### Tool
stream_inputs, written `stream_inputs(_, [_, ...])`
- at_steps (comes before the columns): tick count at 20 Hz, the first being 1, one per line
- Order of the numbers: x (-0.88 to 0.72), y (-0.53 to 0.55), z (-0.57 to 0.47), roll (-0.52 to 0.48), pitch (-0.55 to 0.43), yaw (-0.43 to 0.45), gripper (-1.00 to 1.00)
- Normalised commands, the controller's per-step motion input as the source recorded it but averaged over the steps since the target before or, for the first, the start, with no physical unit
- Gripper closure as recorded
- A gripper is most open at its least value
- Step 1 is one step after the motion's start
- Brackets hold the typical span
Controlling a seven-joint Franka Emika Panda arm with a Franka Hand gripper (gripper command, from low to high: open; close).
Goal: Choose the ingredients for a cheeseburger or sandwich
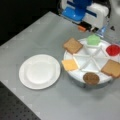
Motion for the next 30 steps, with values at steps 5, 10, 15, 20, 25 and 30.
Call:
stream_inputs(5, [-0.03,-0.07,0.00,0.359,0.082,0.123,-1.00])
stream_inputs(10, [-0.04,-0.24,-0.04,0.341,0.031,0.039,-1.00])
stream_inputs(15, [-0.05,-0.29,-0.05,0.266,0.028,0.002,-1.00])
stream_inputs(20, [-0.07,-0.20,-0.03,0.339,0.061,-0.011,-1.00])
stream_inputs(25, [-0.04,-0.23,-0.03,0.384,0.036,0.041,-1.00])
stream_inputs(30, [-0.02,-0.24,-0.08,0.349,0.025,0.100,-1.00])
